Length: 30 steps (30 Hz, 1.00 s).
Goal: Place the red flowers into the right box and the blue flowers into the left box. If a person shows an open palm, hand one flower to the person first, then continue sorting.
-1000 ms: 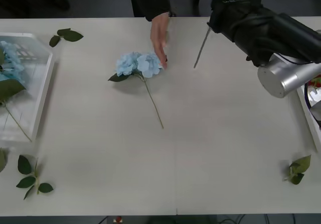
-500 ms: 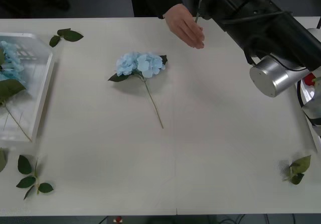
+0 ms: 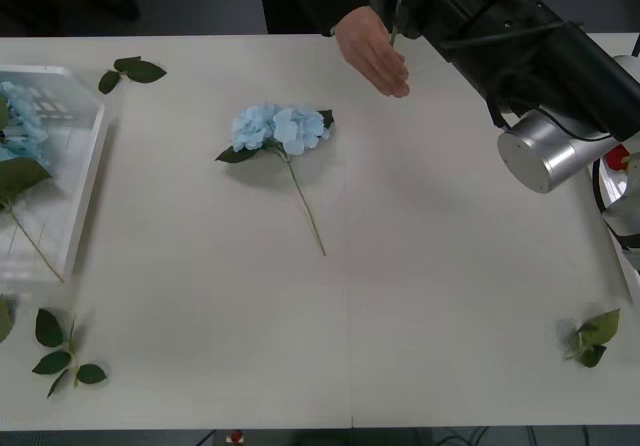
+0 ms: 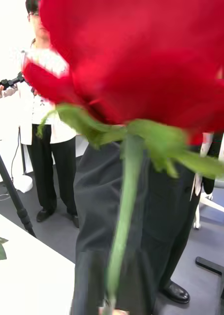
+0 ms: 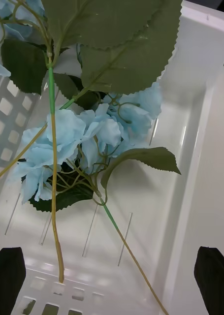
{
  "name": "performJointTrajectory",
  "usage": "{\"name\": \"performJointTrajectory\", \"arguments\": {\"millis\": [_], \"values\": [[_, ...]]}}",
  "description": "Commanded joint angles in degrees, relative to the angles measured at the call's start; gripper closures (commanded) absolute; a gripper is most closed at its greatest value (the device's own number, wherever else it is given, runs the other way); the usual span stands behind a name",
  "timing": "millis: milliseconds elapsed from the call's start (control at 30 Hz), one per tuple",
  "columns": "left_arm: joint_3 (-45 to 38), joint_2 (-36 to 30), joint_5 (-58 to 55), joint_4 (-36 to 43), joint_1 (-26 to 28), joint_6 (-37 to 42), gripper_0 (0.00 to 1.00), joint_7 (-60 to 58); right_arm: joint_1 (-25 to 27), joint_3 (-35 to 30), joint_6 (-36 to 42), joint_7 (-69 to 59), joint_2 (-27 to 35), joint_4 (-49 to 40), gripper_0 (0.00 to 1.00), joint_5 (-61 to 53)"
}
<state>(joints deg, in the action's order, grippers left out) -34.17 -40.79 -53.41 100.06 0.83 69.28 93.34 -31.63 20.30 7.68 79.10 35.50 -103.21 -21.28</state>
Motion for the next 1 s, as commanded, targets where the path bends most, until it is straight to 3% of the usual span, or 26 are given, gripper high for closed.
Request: {"name": "performJointTrajectory", "arguments": {"millis": [33,633,833,1000], "values": [[-0.99,-1.48,0.5,1.19,-0.91,0.06,0.0,0.17,-1.51,-0.27,-0.56,0.7,-0.69,-2.0,0.03,-0.34],[-0.99,-1.48,0.32,1.19,-0.83,0.06,0.0,0.26,-0.8,0.79,-0.73,0.62,0.27,-3.31,0.0,-1.31],[0.16,-1.48,-2.23,1.19,-1.79,1.29,0.0,-1.23,-0.19,0.79,-0.65,0.44,3.88,-3.31,0.0,-2.1],[2.62,-0.95,-2.23,1.81,-6.71,4.99,0.0,-6.24,1.31,0.79,-0.65,0.97,8.89,-3.58,0.0,-2.45]]}}
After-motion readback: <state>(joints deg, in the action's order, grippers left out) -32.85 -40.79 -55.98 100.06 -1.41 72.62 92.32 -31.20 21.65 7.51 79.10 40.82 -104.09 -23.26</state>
